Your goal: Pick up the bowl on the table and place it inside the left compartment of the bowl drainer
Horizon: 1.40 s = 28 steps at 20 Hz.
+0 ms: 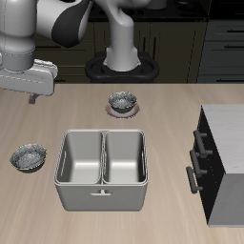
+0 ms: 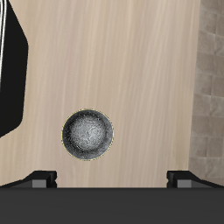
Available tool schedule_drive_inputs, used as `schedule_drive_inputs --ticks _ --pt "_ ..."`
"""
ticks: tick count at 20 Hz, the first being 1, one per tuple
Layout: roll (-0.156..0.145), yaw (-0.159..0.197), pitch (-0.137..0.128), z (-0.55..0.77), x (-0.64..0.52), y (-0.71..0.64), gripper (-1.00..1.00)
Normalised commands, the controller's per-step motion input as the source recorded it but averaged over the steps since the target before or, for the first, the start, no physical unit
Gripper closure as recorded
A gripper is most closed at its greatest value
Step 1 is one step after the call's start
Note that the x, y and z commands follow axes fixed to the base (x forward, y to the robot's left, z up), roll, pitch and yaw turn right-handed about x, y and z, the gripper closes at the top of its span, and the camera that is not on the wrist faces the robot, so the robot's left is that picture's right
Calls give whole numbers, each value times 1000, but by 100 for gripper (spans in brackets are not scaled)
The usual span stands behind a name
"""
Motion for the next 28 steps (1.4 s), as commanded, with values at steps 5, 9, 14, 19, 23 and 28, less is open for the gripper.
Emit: schedule_drive_inputs --ticks 5,9,14,19,23,28 --pt "-3 -18 37 -365 34 -83 -100" --pt "1 -17 16 -231 23 -5 -100" --pt "-9 -16 38 -374 44 -43 -100" --pt "-4 -12 41 -381 35 -75 -100" --pt "0 -45 25 -282 -21 -65 -100" --pt "-23 -18 30 -317 -44 -85 -100"
